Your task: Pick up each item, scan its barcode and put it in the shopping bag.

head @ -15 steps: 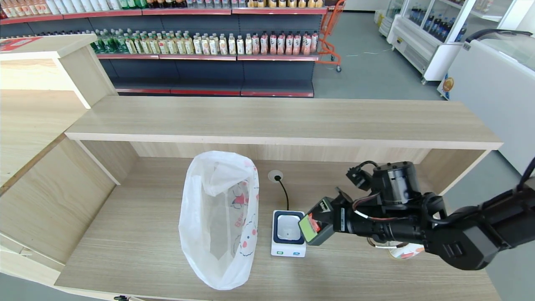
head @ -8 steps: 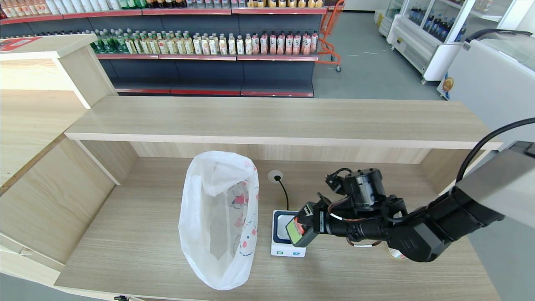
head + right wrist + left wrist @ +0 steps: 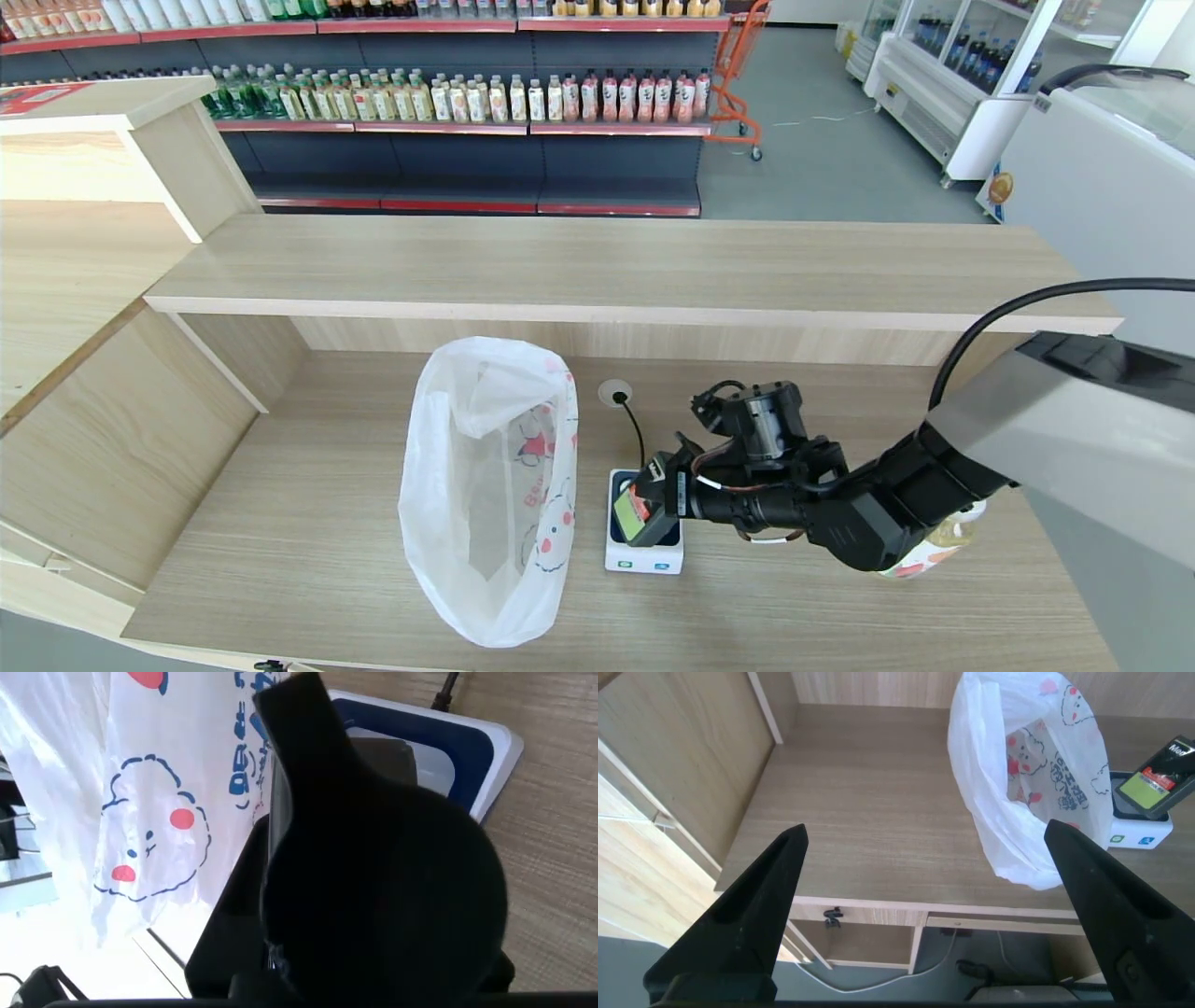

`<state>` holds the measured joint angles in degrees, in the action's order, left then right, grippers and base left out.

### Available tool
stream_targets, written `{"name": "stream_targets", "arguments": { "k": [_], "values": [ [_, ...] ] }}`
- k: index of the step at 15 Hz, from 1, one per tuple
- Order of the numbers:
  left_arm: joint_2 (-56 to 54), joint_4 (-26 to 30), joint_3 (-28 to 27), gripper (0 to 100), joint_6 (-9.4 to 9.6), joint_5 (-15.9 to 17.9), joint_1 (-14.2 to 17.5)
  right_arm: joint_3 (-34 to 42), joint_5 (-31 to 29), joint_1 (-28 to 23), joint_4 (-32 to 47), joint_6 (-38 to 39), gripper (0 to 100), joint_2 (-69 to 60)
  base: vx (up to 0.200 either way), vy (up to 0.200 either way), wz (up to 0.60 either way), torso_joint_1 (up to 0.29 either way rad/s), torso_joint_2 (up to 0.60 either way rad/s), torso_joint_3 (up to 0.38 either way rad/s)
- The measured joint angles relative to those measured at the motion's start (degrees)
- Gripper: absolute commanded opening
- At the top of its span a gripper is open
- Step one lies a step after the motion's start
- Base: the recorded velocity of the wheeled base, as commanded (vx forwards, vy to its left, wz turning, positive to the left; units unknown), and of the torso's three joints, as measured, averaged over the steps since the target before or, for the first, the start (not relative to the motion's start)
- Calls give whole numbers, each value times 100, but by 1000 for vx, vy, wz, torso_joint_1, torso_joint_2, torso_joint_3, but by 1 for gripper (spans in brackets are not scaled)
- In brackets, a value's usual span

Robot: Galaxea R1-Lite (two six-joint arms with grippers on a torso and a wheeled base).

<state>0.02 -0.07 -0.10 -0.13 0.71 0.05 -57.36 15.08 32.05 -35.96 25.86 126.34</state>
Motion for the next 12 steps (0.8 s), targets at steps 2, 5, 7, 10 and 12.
{"name": "stream_targets", "arguments": {
  "k": [2,5,7,10,12],
  "values": [
    [0,0,0,100,-2,0,0,-90,-68,30,-20,-66,0,98,0,0,0,0,0,0],
    [-2,0,0,100,-2,0,2,-101,-222,45,-41,-284,0,180,0,0,0,0,0,0],
    [-2,0,0,100,-2,-2,5,-88,-226,44,-35,-301,0,196,0,0,0,0,0,0],
    [0,0,0,100,-2,-2,0,-68,-228,24,5,-244,0,116,0,0,0,0,0,0],
    [-2,0,0,100,-2,0,0,35,-213,6,49,118,0,-171,0,0,0,0,0,0]
  ]
}}
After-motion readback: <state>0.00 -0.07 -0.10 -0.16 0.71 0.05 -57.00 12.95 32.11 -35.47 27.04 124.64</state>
